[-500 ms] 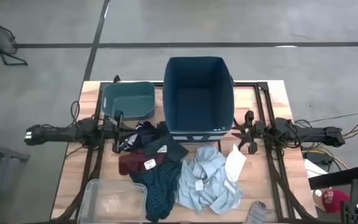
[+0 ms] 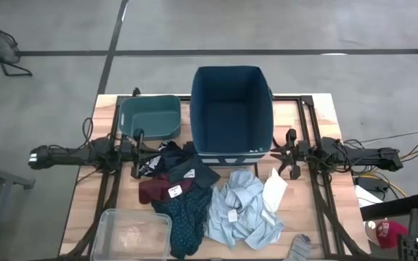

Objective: Pick & Place Cloths

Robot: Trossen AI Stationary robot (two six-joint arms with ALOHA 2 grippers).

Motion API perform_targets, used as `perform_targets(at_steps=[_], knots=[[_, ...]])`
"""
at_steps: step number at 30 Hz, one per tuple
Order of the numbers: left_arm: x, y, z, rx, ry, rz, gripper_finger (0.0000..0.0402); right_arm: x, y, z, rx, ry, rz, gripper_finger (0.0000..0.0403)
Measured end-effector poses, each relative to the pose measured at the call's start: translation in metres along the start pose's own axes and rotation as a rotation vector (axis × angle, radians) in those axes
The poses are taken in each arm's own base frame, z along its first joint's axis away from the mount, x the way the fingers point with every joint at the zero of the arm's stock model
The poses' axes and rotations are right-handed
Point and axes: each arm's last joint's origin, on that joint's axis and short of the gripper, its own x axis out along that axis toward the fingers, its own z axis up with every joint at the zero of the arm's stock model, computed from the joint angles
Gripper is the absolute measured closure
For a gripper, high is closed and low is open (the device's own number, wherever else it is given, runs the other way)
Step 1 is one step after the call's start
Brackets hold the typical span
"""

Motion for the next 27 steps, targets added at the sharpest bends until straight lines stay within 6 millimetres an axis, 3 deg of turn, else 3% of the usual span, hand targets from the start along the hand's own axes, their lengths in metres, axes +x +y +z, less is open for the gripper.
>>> perform_targets(at_steps=[10, 27], knots=[[0.0, 0.0, 0.0, 0.0, 0.0, 0.0, 0.0367, 0.0, 0.0, 0.0, 0.0, 0.0, 0.0, 0.036], [0.0, 0.0, 0.0, 0.0, 0.0, 0.0, 0.0367, 0.0, 0.0, 0.0, 0.0, 0.0, 0.0, 0.0328]])
